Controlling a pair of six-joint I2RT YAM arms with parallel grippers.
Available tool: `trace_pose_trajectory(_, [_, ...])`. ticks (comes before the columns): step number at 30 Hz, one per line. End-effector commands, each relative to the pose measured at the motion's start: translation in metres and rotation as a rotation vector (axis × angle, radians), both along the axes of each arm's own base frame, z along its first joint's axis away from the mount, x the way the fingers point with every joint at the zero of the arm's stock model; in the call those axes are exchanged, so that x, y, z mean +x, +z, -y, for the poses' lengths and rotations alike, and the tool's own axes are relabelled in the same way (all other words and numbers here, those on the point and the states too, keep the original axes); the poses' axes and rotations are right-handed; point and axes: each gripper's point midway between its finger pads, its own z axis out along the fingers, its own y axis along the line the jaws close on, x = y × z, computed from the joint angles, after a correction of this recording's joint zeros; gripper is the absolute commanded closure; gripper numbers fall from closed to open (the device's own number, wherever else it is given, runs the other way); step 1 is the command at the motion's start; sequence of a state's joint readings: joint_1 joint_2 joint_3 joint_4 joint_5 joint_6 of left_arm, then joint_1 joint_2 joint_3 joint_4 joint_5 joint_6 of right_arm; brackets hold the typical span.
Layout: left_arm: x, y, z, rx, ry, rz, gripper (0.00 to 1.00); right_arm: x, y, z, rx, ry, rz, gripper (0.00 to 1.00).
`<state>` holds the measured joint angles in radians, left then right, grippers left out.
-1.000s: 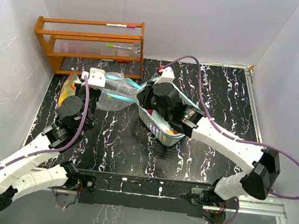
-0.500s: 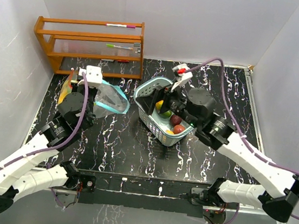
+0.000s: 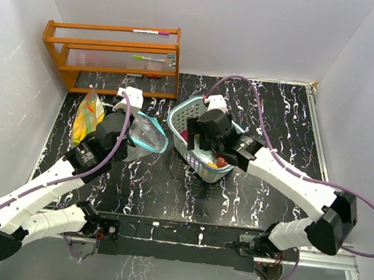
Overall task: Place the food in the zip-top bag and seal the zipper
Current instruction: Pick up the fake fruit from the bin.
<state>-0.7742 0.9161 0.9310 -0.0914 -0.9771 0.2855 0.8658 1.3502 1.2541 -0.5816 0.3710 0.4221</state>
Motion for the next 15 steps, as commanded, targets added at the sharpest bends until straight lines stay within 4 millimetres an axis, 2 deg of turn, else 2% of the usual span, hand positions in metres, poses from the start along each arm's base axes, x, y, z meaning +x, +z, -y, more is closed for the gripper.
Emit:
trace_pose_trajectory(1, [-0.002, -0.006, 0.004, -0.058, -0.023, -0.02, 1.0, 0.016, -0.013, 0.027, -0.061, -0.108, -0.038, 0.08])
trace_pose_trajectory(6, [-0.004, -0.015, 0.008, -0.08, -0.048, -0.036, 1.0, 0.045, -0.053, 0.037, -0.075, -0.089, -0.124, 0.09])
trace_pose_trajectory(15, [-0.007, -0.018, 0.014, -0.126, -0.094, -0.047, 1.0, 0.067, -0.095, 0.014, -0.149, 0.048, -0.151, 0.05])
